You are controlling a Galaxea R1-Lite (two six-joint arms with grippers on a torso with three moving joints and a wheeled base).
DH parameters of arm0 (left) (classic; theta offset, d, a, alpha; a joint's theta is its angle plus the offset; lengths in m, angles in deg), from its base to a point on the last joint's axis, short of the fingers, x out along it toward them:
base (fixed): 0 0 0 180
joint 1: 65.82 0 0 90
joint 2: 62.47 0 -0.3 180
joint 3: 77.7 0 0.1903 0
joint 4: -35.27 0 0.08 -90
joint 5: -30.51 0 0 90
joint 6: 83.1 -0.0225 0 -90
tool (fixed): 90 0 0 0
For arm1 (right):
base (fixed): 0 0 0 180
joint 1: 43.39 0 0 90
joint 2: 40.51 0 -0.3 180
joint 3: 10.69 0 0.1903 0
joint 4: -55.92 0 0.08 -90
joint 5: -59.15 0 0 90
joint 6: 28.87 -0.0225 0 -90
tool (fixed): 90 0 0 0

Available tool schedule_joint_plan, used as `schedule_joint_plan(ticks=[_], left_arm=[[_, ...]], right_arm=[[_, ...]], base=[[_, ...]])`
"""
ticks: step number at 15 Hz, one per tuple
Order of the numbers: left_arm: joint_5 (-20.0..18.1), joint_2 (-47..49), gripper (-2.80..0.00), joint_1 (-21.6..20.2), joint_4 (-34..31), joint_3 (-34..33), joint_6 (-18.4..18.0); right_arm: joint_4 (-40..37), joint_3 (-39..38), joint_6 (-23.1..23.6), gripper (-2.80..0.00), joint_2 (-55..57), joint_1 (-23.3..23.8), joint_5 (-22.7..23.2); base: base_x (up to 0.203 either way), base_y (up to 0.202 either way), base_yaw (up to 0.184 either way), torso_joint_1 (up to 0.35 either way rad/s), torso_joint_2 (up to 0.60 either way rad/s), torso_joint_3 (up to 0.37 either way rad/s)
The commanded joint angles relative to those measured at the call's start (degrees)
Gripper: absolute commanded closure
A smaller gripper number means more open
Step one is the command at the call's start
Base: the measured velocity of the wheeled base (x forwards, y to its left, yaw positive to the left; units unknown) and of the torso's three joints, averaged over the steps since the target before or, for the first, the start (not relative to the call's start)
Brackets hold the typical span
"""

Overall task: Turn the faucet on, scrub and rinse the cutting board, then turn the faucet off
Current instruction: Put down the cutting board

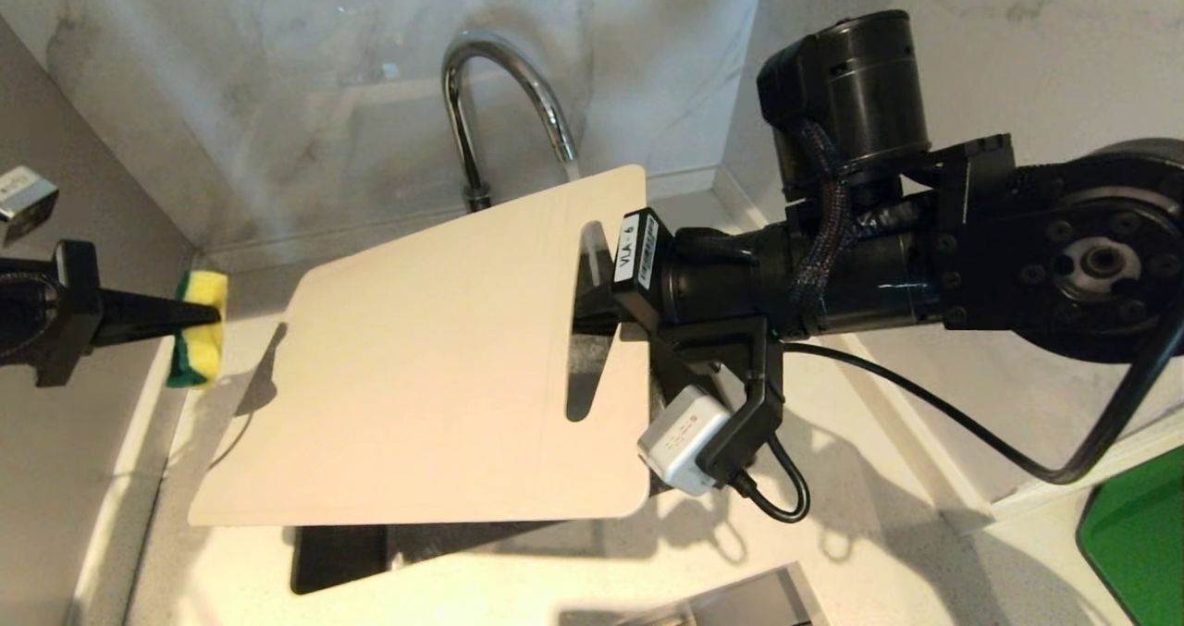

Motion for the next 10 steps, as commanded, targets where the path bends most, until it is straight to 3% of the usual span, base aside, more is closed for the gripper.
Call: schedule_joint_plan(ticks=[1,10], left_arm=[[0.1,-1.7,0.00,0.2,-3.6,5.6,0.9],[3.4,-2.7,0.00,0.3,-7.1,10.3,1.0]], right_arm=[[1.7,-2.9,-0.1,0.00,-2.4,0.3,0.2],[2.1,-4.3,-4.7,0.00,-9.3,3.9,1.9]], base=[[0.000,0.000,0.000,0.000,0.00,0.000],[0.000,0.000,0.000,0.000,0.00,0.000]])
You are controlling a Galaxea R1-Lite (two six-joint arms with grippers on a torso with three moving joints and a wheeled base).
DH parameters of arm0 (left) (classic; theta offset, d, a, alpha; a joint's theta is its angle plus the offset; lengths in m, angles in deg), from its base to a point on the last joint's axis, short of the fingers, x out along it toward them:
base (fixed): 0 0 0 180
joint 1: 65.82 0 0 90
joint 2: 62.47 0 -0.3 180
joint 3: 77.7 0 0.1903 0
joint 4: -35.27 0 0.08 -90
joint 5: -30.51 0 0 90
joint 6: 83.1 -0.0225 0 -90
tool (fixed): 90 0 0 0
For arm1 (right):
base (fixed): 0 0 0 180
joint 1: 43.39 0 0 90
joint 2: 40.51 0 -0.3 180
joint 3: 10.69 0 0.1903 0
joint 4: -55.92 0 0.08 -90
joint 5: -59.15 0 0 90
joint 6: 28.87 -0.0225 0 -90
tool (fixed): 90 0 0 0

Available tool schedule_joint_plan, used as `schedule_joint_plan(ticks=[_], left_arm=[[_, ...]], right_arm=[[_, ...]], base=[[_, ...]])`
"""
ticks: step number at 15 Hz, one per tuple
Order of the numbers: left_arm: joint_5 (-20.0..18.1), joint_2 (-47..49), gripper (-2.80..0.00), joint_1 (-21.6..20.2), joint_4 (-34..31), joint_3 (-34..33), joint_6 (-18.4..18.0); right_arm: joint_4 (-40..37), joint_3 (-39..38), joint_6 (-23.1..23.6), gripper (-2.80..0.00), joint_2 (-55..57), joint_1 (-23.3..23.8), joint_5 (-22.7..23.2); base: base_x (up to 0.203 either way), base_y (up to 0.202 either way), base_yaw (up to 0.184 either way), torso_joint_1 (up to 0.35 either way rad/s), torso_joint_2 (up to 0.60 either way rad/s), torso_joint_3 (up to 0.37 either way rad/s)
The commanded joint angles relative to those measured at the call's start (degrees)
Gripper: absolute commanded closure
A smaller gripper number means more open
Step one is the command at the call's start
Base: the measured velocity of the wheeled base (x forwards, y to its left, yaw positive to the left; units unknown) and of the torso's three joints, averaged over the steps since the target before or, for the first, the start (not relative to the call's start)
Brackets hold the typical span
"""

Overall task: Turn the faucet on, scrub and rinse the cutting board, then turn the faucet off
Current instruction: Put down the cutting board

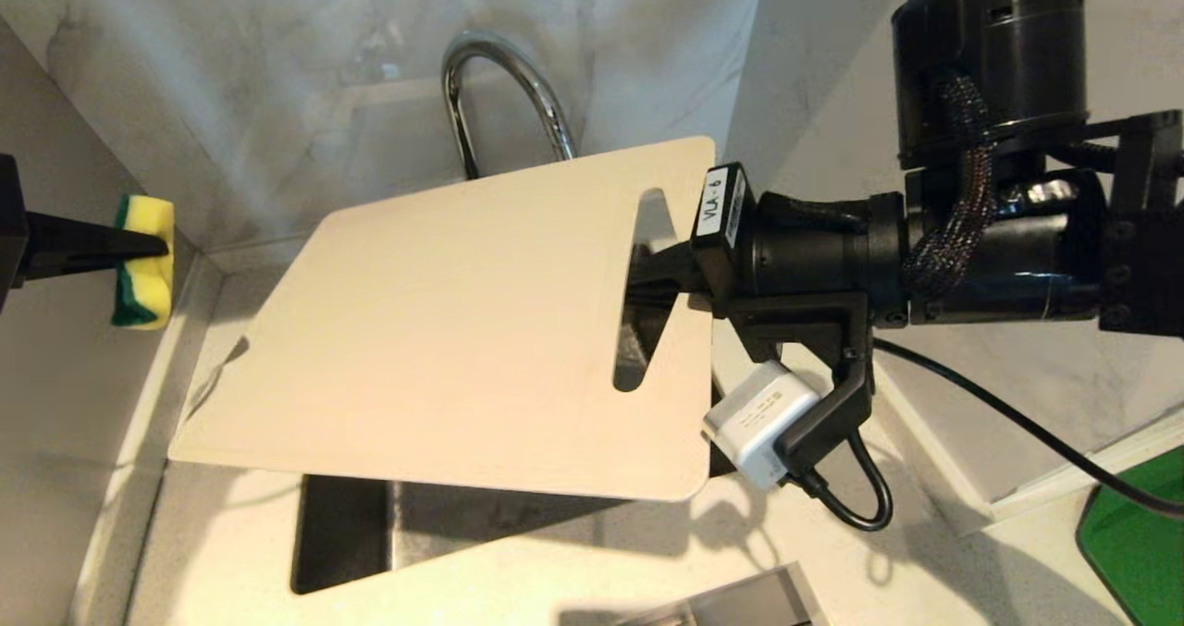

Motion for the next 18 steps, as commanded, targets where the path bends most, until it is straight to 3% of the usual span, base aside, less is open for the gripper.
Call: schedule_joint_plan(ticks=[1,12,16,18], left_arm=[[0.1,-0.2,0.00,0.0,-0.2,0.2,0.1],[0.1,0.2,0.00,0.8,-2.2,-1.1,-0.1],[0.1,1.4,0.00,0.8,-2.2,-1.4,-0.3],[0.0,1.8,0.00,0.9,-2.2,-2.1,-0.4]], right_arm=[[-0.1,0.1,0.1,0.00,-3.3,1.0,0.0],[1.0,-5.7,-5.9,0.00,-12.7,8.9,-0.3],[15.3,-18.9,-14.1,0.00,-15.4,9.5,-0.7],[26.2,-27.7,-17.9,0.00,-17.7,9.5,-4.1]], base=[[0.000,0.000,0.000,0.000,0.00,0.000],[0.000,0.000,0.000,0.000,0.00,0.000],[0.000,0.000,0.000,0.000,0.00,0.000],[0.000,0.000,0.000,0.000,0.00,0.000]])
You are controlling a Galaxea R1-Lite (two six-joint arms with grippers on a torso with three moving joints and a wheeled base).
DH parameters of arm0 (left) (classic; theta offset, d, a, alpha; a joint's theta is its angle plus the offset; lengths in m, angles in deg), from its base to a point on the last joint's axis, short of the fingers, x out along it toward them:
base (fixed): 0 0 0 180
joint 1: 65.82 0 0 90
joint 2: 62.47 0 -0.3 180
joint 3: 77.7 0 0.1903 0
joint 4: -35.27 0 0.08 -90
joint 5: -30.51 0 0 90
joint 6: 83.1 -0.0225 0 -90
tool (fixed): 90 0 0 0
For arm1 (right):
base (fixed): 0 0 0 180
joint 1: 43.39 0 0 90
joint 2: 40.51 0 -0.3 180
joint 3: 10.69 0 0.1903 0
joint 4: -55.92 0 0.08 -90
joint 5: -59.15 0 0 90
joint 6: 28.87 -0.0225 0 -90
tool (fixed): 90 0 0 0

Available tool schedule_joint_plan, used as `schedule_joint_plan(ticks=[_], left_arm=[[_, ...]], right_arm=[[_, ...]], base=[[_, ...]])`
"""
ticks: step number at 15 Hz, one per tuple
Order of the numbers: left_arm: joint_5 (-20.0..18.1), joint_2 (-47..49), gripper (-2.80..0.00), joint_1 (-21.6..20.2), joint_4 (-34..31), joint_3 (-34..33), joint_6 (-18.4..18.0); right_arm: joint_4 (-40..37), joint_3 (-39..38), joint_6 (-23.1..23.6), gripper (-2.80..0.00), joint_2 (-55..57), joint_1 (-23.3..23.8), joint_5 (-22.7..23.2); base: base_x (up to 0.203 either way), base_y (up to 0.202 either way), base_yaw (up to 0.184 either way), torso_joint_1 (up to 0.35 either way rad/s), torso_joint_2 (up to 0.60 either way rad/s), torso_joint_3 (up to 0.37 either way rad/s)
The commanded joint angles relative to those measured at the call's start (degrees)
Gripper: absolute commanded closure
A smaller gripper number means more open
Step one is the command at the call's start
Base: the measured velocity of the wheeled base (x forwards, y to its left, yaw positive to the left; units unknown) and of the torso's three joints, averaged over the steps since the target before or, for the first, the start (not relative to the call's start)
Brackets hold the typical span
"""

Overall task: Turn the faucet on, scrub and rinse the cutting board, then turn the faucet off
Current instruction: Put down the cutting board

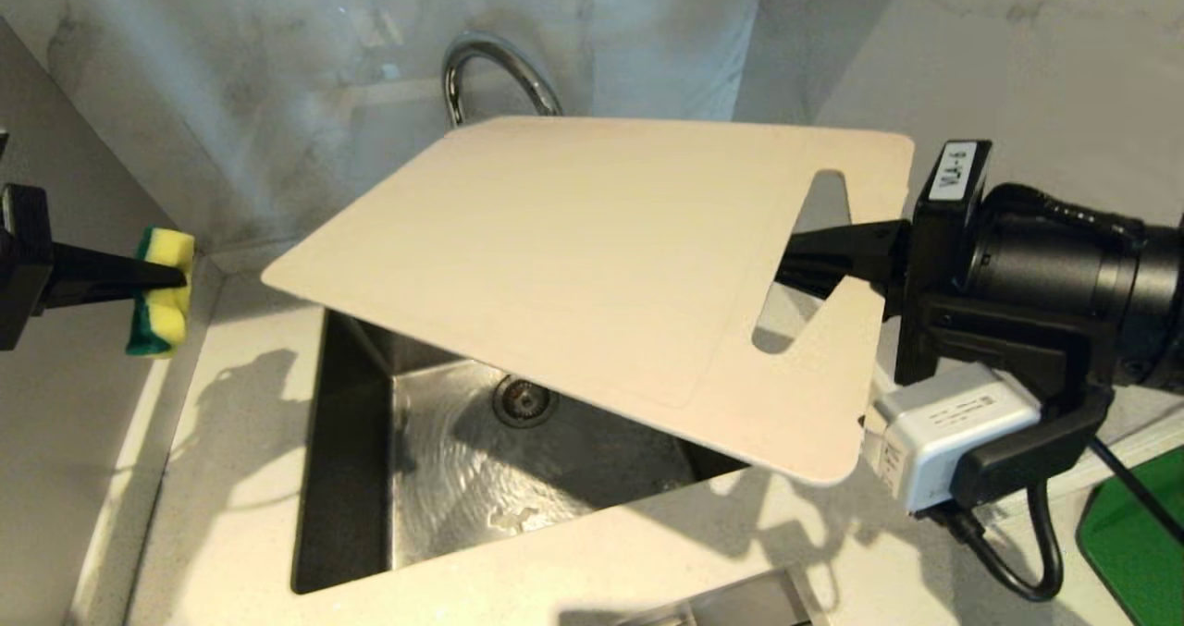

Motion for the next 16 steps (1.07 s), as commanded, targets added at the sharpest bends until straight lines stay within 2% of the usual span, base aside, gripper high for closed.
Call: schedule_joint_plan(ticks=[1,3,6,9,16], left_arm=[[-0.2,0.7,0.00,0.1,-0.1,-0.8,0.1],[-0.2,0.7,0.00,0.2,0.0,-1.4,0.1],[-0.2,0.7,0.00,0.2,0.0,-1.4,0.1],[-0.2,0.7,0.00,0.2,0.0,-1.5,0.1],[-0.1,1.4,0.00,0.3,0.2,-1.2,0.0]], right_arm=[[11.6,-9.8,-3.5,0.00,-4.2,0.0,-4.5],[14.0,-13.9,-5.9,0.00,-7.2,0.0,-9.1],[14.1,-15.9,-6.0,0.00,-9.8,0.0,-12.9],[14.0,-21.3,-6.1,0.00,-13.7,0.0,-18.7],[11.5,-28.0,-6.3,0.00,-20.6,0.1,-26.2]], base=[[0.000,0.000,0.000,0.000,0.00,0.000],[0.000,0.000,0.000,0.000,0.00,0.000],[0.000,0.000,0.000,0.000,0.00,0.000],[0.000,0.000,0.000,0.000,0.00,0.000],[0.000,0.000,0.000,0.000,0.00,0.000]])
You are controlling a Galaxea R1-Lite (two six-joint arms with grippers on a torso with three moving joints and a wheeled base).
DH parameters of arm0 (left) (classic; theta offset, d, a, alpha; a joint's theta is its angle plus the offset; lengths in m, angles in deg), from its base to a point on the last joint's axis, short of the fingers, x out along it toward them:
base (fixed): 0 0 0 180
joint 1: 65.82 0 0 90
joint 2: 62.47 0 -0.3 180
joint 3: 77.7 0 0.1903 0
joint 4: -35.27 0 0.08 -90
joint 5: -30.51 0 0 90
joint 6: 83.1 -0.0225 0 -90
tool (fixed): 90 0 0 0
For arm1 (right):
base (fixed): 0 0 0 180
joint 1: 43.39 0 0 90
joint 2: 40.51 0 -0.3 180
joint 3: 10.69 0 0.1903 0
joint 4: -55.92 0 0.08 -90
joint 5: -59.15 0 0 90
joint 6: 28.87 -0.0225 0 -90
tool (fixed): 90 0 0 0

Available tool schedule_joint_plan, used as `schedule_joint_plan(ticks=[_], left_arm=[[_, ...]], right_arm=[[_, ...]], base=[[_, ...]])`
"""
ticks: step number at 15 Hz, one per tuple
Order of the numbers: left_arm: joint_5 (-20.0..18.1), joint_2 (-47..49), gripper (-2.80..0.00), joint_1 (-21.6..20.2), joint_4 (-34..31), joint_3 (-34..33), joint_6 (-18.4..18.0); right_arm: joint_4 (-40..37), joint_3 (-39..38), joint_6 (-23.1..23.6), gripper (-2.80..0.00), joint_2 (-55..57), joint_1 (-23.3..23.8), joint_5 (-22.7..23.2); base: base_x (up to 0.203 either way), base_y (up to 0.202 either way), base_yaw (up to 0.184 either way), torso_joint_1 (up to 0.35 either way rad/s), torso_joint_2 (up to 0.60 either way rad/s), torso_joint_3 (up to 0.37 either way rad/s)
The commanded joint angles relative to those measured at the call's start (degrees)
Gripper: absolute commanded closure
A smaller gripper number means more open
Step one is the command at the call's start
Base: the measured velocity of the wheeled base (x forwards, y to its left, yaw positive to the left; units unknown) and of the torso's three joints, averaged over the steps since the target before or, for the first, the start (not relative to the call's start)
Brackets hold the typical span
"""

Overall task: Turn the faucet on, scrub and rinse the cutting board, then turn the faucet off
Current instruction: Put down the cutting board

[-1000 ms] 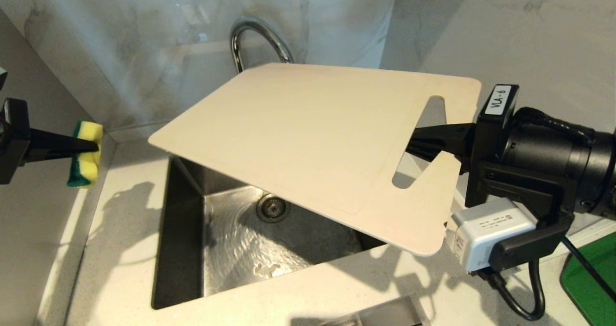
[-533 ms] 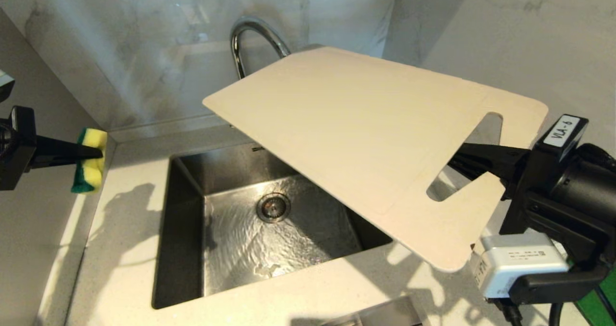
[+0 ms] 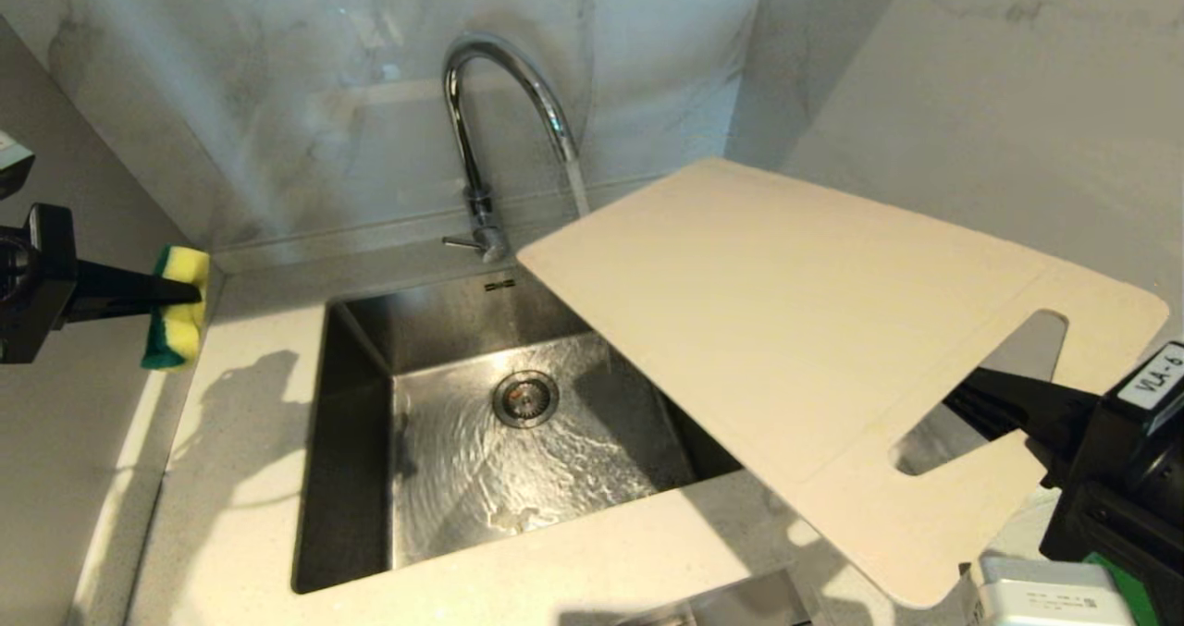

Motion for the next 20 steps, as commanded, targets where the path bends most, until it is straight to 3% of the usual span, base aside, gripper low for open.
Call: schedule_joint_plan(ticks=[1,4,11,20], left_arm=[[-0.2,0.2,0.00,0.1,-0.2,0.0,0.1],[1.3,0.6,0.00,1.3,-0.1,0.0,0.1],[1.8,1.8,0.00,2.3,-0.1,-0.3,-0.1],[1.7,3.0,0.00,4.0,0.1,-0.3,-0.1]], right_arm=[[-1.1,-1.3,0.7,0.00,-3.3,-0.1,-2.9],[-5.1,-4.8,0.3,0.00,-4.9,0.1,-6.1],[-5.1,-12.9,-11.6,0.00,0.5,3.7,-8.9],[-4.7,-12.1,-12.6,0.00,9.6,6.2,-8.6]], base=[[0.000,0.000,0.000,0.000,0.00,0.000],[0.000,0.000,0.000,0.000,0.00,0.000],[0.000,0.000,0.000,0.000,0.00,0.000],[0.000,0.000,0.000,0.000,0.00,0.000]])
